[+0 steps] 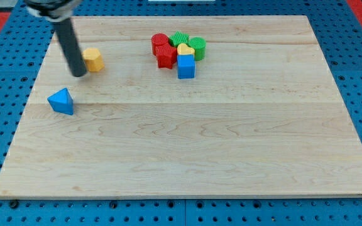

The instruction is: Move the yellow hexagon below the red star

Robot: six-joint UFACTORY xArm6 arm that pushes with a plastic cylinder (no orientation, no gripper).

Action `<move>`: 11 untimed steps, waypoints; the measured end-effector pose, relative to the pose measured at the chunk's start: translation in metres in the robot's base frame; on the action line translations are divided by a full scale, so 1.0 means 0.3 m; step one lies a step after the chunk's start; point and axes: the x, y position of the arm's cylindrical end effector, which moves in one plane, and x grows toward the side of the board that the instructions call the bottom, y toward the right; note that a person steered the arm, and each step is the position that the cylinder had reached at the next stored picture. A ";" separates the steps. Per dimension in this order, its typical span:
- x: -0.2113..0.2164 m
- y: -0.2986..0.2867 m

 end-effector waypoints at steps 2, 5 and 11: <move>-0.160 -0.006; 0.084 0.177; 0.127 0.478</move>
